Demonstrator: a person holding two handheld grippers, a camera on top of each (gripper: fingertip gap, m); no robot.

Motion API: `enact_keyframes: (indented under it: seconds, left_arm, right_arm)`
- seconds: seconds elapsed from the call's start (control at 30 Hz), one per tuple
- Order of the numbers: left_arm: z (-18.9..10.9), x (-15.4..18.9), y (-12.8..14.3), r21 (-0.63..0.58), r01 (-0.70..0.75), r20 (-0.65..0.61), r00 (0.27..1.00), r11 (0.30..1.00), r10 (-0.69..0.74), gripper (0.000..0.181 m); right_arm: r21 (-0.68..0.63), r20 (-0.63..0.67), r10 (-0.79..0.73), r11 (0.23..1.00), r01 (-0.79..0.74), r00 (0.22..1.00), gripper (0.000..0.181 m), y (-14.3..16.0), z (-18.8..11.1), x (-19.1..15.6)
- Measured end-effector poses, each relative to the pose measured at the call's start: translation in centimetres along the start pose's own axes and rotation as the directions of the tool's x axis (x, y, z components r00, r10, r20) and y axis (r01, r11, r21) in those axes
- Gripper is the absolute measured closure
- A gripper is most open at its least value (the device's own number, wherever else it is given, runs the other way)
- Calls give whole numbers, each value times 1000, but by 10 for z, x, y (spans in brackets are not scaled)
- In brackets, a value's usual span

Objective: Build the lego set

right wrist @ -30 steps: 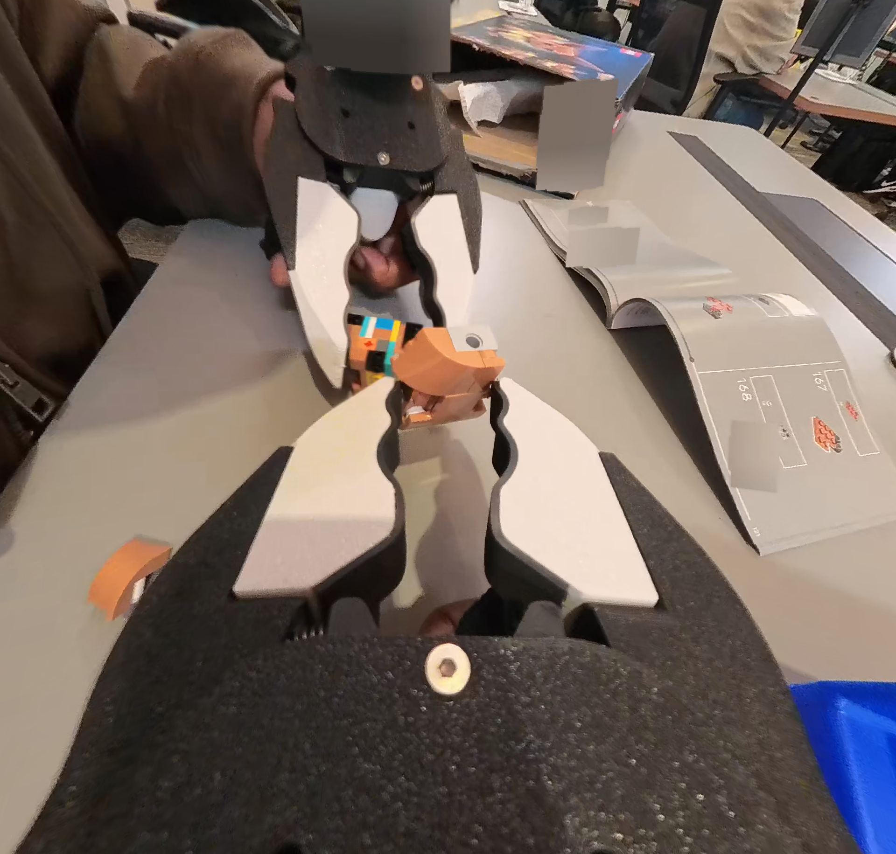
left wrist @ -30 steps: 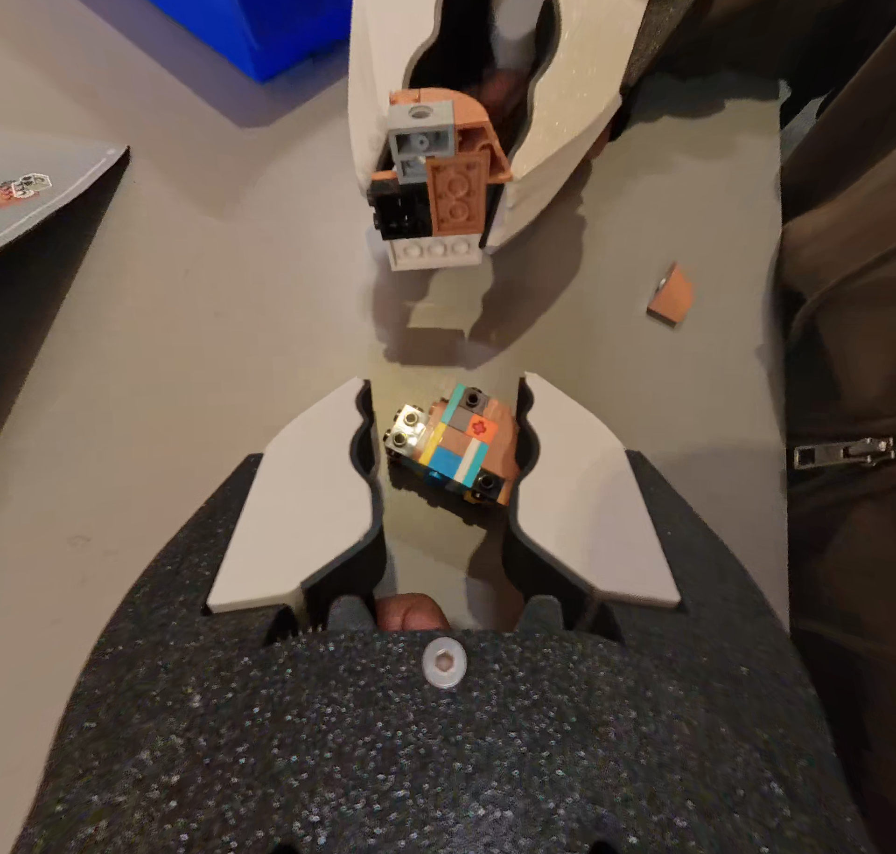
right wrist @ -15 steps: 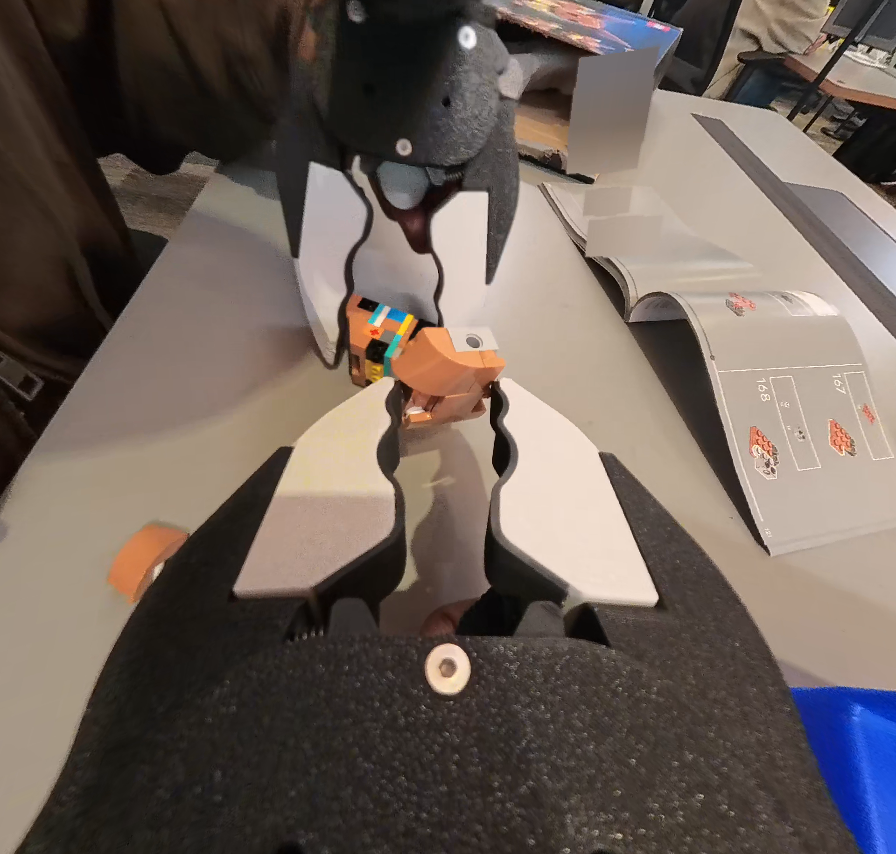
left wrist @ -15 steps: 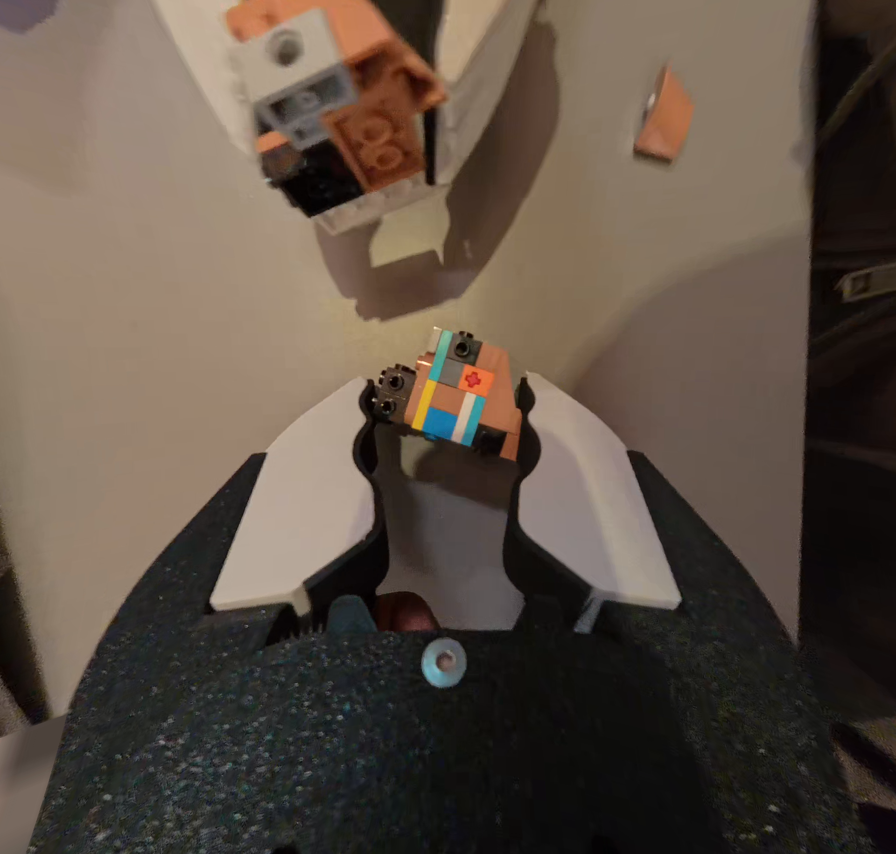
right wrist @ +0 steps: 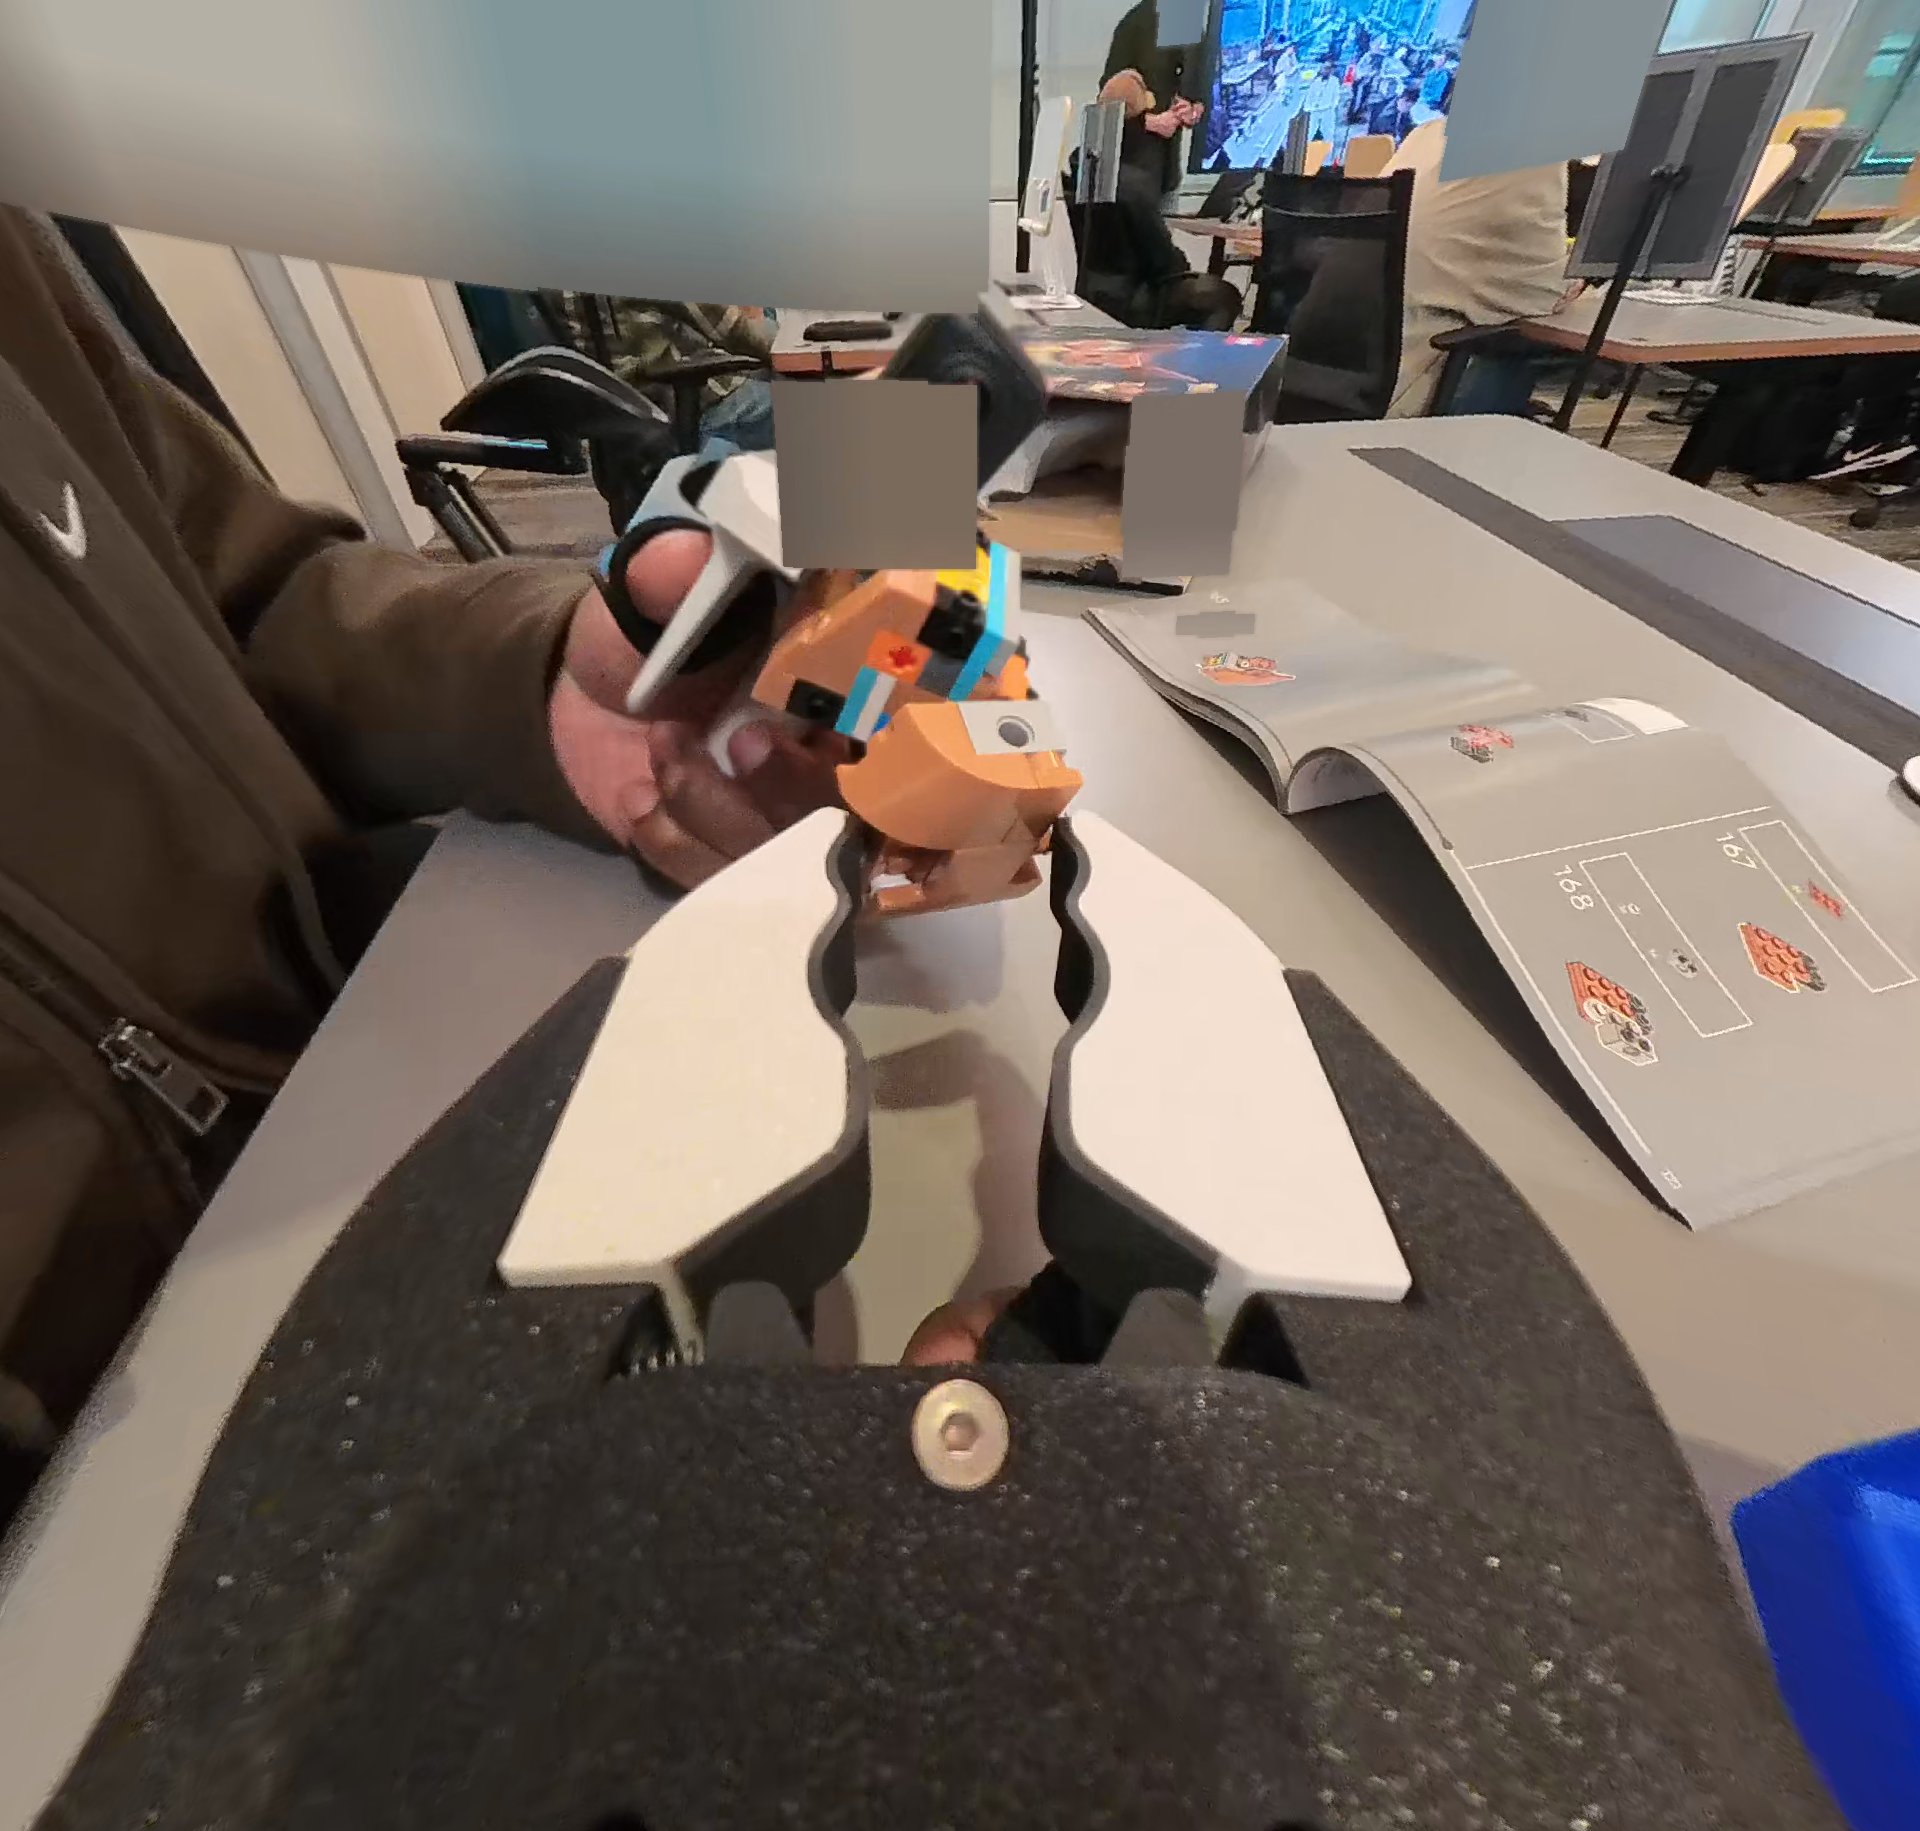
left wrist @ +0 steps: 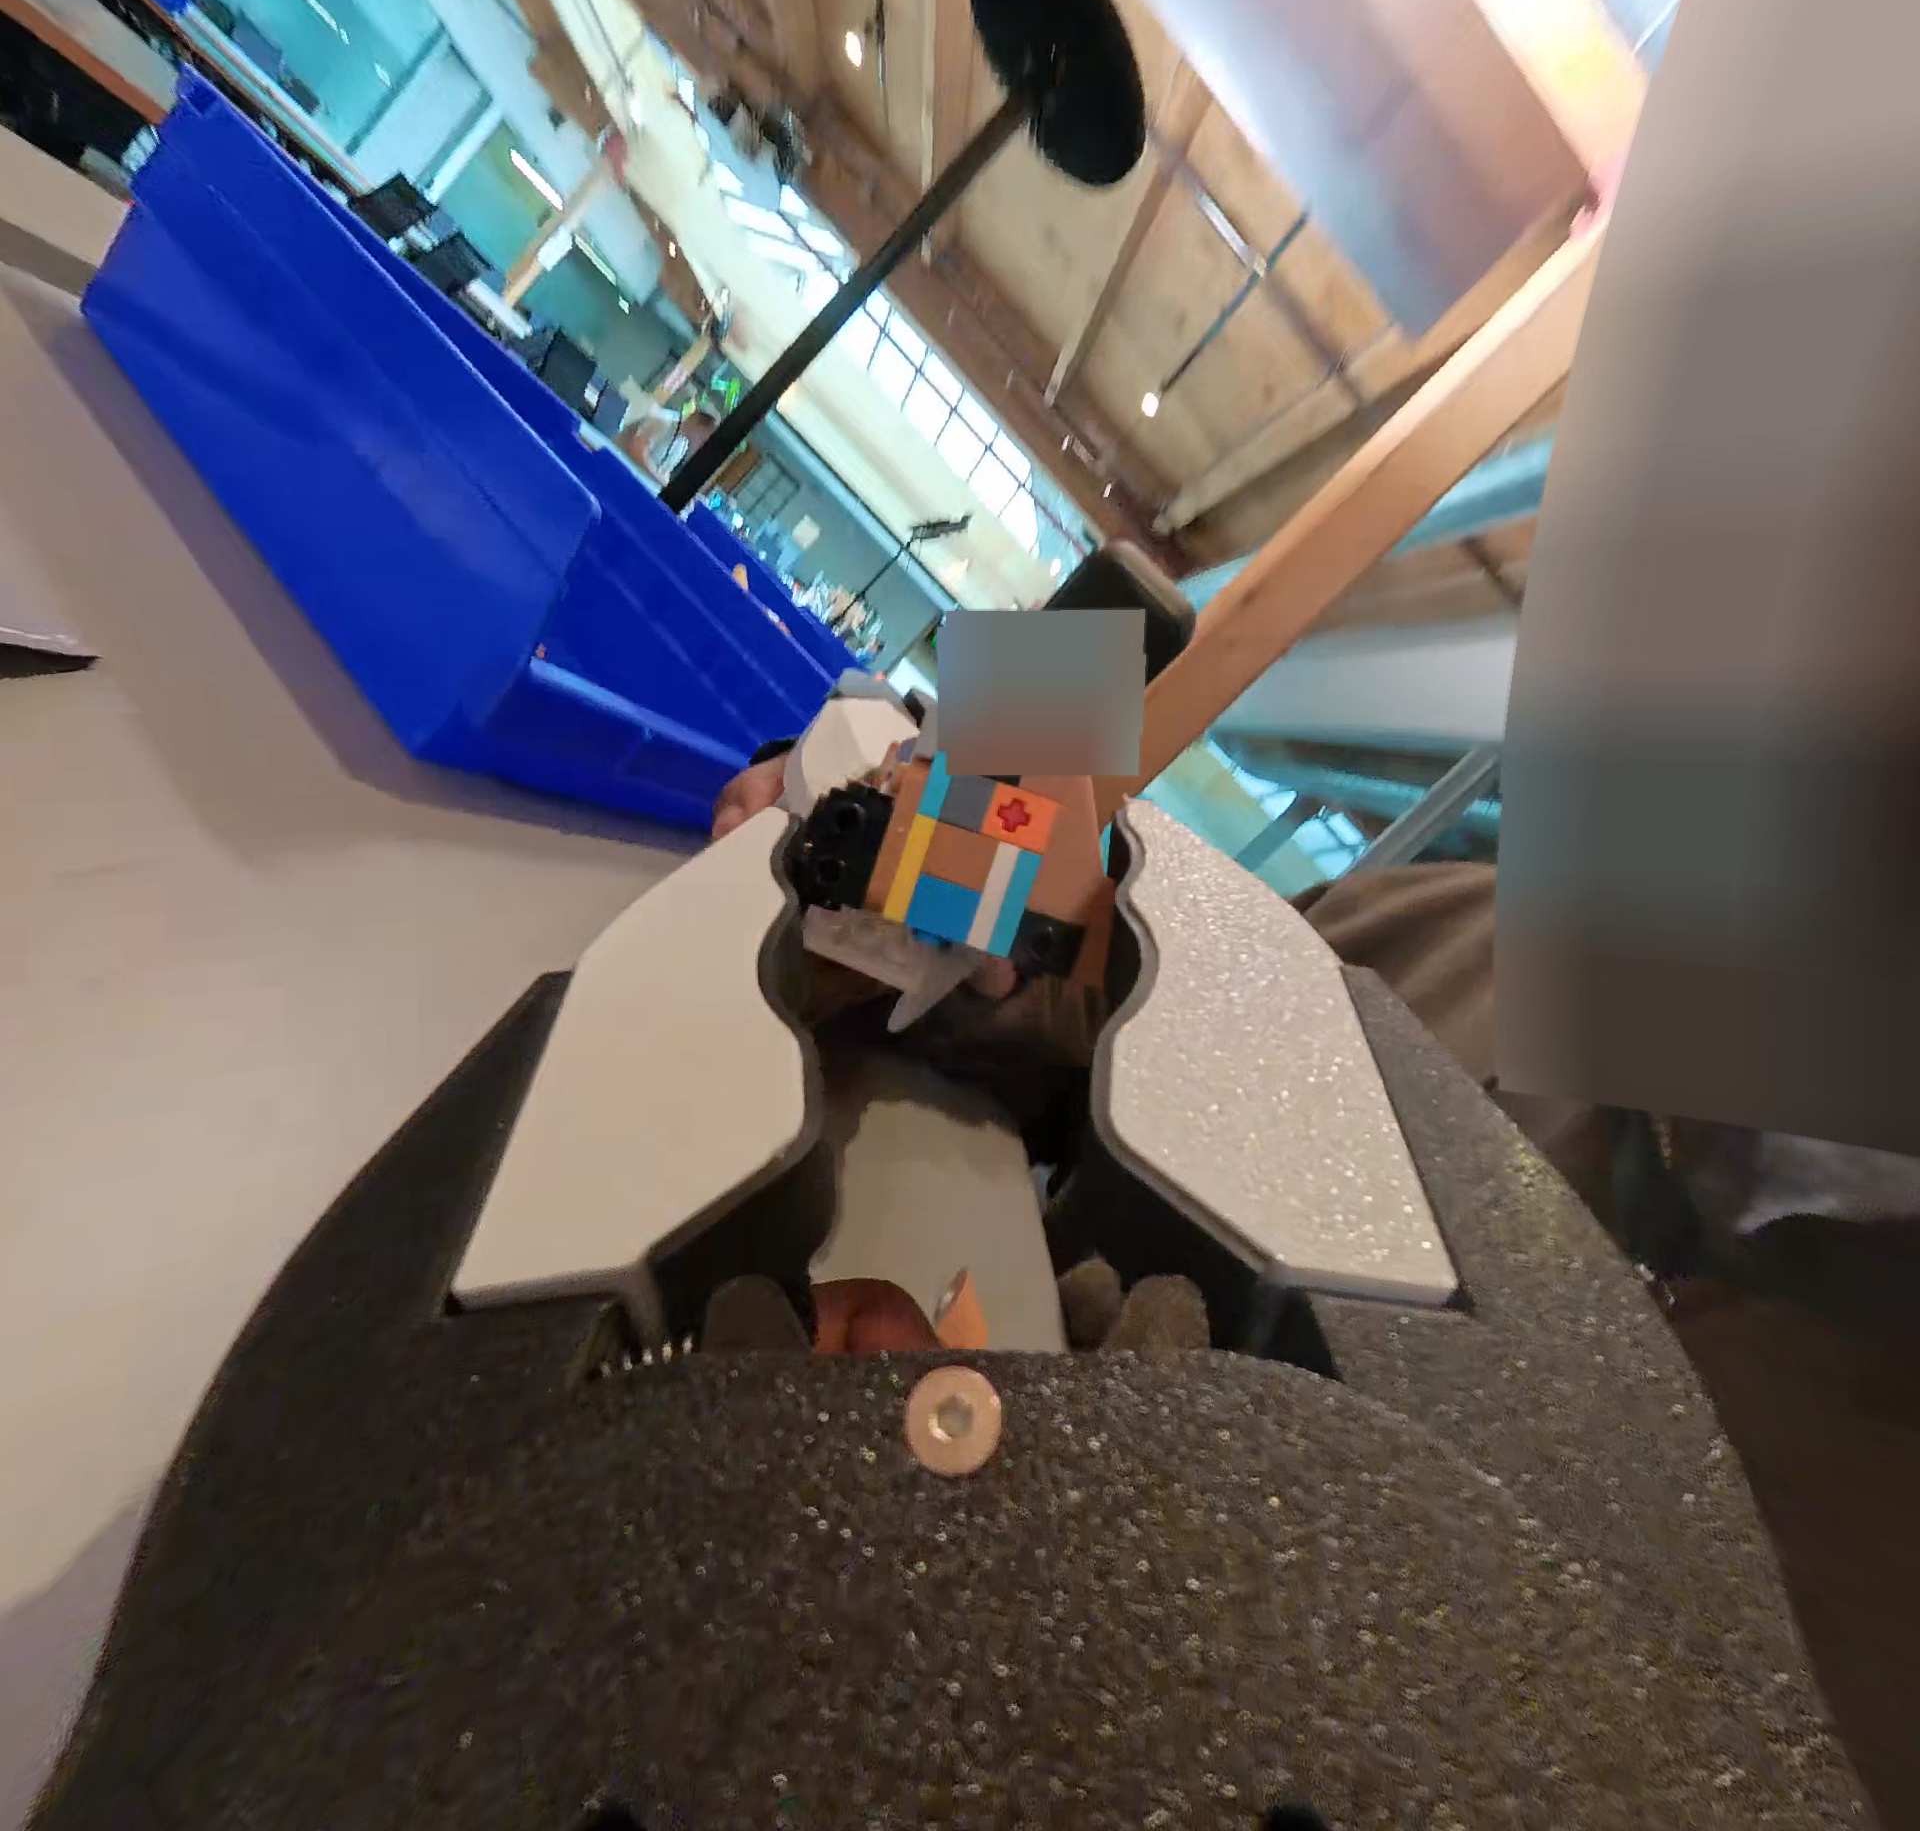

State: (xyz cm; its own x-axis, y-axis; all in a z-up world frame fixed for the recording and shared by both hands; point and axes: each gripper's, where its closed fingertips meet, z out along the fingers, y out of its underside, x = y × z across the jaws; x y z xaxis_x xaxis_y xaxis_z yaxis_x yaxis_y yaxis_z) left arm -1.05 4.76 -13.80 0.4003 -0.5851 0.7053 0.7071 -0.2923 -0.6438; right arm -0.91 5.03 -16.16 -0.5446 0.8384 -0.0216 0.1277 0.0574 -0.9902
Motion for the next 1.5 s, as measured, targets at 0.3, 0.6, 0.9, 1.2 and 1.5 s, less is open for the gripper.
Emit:
enact_keyframes:
  seconds: [0.3, 0.6, 0.9, 1.2, 1.5]
  left_arm:
    - [2, 0, -6, 73, 30, -29, 999, 997, -28, 126]
    - [4, -1, -1, 21, -123, 37, 992, 992, 122, 126]
    - [6, 3, 0, 20, -130, 17, 991, 991, 130, 126]
    - [5, 3, 0, 11, -125, 18, 992, 992, 125, 126]
    - [5, 0, 1, 6, -122, 37, 992, 993, 122, 126]
  right_arm:
    - [-17, -31, 89, 996, -90, 996, 147, -3, 3, 2]
    - [-96, -79, 91, 991, -98, 993, 147, -3, 5, 0]
    - [-53, -28, 168, 984, -170, 985, 147, -5, 4, -3]
    - [-6, 22, 243, 970, -243, 970, 147, -8, 3, -3]
    - [-2, -22, 172, 985, -172, 985, 147, -8, 3, -1]
